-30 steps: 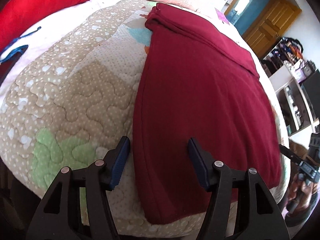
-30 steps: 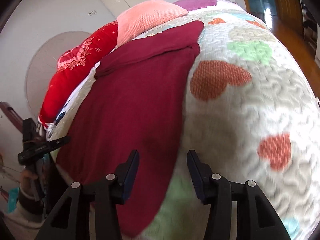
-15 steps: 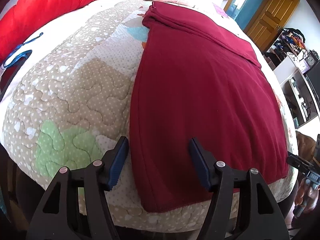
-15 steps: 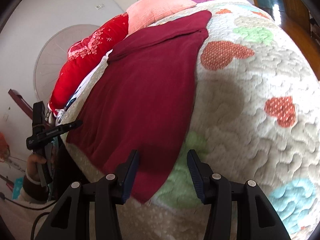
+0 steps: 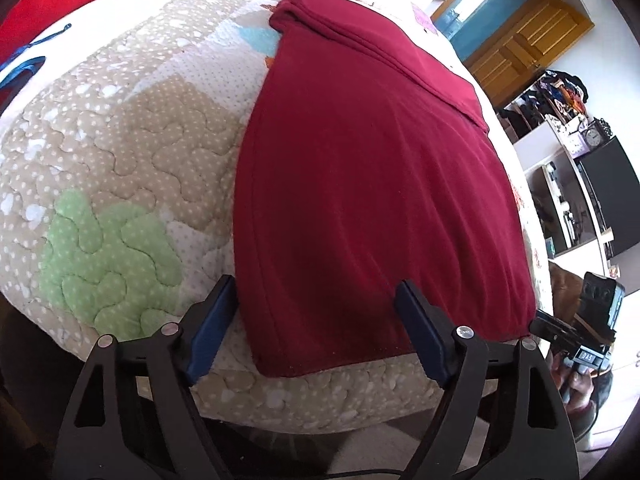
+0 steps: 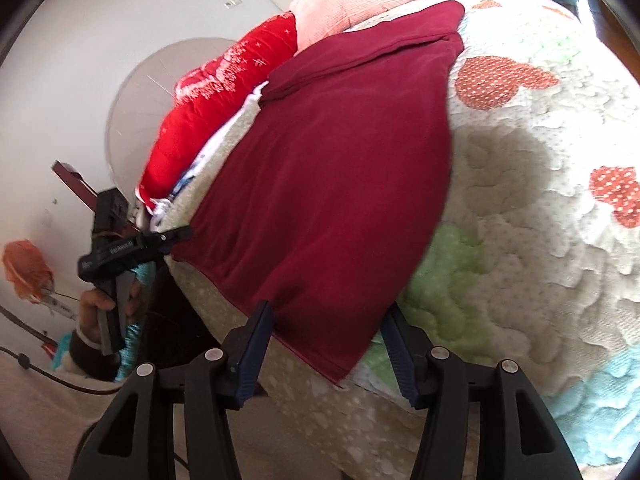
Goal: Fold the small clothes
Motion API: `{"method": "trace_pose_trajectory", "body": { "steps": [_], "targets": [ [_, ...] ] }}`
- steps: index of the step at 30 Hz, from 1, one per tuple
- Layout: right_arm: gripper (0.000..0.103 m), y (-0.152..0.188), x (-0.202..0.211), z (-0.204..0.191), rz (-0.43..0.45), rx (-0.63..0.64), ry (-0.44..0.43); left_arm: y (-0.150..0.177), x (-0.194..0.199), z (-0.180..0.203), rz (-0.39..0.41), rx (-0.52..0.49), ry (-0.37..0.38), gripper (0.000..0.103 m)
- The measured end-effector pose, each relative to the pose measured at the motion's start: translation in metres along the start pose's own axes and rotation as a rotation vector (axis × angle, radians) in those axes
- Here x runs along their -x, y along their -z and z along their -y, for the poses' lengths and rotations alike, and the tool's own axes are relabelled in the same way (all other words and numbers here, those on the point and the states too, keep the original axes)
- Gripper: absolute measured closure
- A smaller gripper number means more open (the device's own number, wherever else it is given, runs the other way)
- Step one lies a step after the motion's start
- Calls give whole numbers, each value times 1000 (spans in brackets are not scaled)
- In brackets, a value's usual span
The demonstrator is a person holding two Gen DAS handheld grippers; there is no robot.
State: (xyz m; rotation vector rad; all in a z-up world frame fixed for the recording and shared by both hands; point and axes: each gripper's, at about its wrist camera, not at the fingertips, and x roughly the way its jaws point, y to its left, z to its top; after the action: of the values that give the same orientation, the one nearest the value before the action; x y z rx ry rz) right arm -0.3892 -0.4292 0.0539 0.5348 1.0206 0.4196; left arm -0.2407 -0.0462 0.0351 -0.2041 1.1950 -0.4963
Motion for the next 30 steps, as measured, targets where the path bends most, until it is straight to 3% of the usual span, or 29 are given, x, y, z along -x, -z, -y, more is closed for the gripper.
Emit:
{"method": "trace_pose_trajectory", "body": {
  "steps": [6, 9, 12, 14, 15, 16, 17, 19, 23, 30],
  "targets": [
    [49, 0, -6, 8, 32, -39, -83, -6, -1, -4, -20, 14, 64, 14],
    [49, 3, 0, 16, 42, -47, -115, -8, -2, -8, -26, 29, 112, 4],
    [50, 5, 1, 15, 43, -25, -121, -10, -3, -5, -40, 18, 92, 3],
    [54, 6, 3, 15, 46, -8, -125, -12, -4, -2, -38, 14, 74, 4],
    [61, 5, 2, 14, 46, -9, -130, -12, -4, 0, -33, 10, 62, 4],
    [66, 5, 1, 14, 44, -10, -134, -10, -4, 3, -24, 4, 45, 11],
    [68, 4, -1, 12, 44, -8, -136, -8, -5, 7, -14, -3, 26, 29],
    [76, 2, -5, 5, 42, 4, -147, -6, -5, 6, -14, -9, -5, 55],
    [80, -7, -7, -10, 57, 50, -172, -9, 1, -2, -17, 7, 47, 89],
    [83, -39, 8, -23, 144, 100, -214, -45, 31, -1, 71, 9, 178, 95]
  ]
}}
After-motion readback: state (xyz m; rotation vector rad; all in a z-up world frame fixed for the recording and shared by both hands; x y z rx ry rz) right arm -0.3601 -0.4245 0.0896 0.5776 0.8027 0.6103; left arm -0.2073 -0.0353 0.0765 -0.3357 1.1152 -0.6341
